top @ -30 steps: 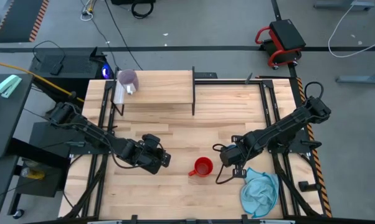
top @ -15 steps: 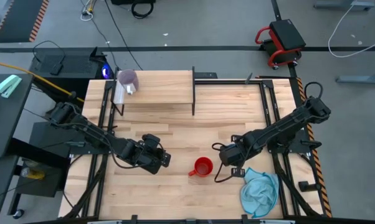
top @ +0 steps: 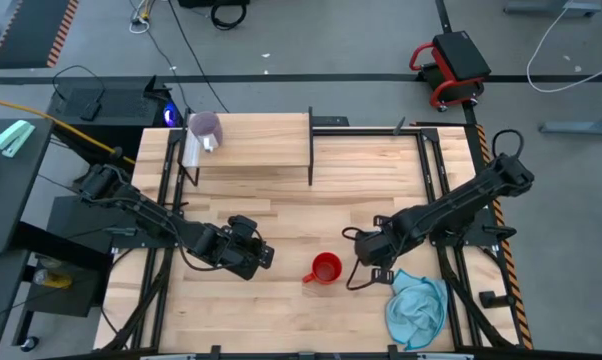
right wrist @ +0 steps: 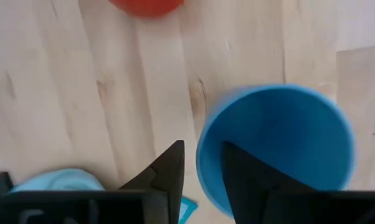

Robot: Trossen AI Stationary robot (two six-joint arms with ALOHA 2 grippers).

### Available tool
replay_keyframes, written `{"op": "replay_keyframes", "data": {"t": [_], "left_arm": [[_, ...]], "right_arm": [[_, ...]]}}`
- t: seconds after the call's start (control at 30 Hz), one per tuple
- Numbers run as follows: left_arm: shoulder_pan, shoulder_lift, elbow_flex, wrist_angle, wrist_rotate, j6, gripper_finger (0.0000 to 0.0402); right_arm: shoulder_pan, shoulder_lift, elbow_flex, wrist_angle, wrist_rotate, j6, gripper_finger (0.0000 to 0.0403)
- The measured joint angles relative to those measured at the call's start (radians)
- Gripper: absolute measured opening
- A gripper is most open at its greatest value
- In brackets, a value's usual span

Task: Stack small to large cups/mugs on shelf
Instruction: Put the blue cup on the shelf

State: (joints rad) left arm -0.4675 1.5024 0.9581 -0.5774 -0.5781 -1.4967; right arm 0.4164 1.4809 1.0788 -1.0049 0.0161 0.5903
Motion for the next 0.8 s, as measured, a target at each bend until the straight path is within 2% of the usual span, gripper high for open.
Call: {"op": "replay_keyframes", "data": {"t": [0.33,0.47,0.57,0.8], "left_arm": [[0.000,0.000,0.000,0.000,0.000,0.000,0.0066],[0.000,0.000,0.000,0.000,0.000,0.000,0.0062],[0.000,0.000,0.000,-0.001,0.000,0.000,0.0064],[0.000,0.000,0.000,-0.001,0.012,0.000,0.0070]], "right_arm": [[-0.003,-0.082,0.106,-0.138,0.078,0.016,0.0110],[-0.050,-0.083,0.135,-0.222,0.101,-0.017,0.0111],[-0.113,-0.083,0.129,-0.227,0.088,-0.076,0.0111],[-0.242,-0.083,0.050,-0.218,-0.020,-0.147,0.0110]]}}
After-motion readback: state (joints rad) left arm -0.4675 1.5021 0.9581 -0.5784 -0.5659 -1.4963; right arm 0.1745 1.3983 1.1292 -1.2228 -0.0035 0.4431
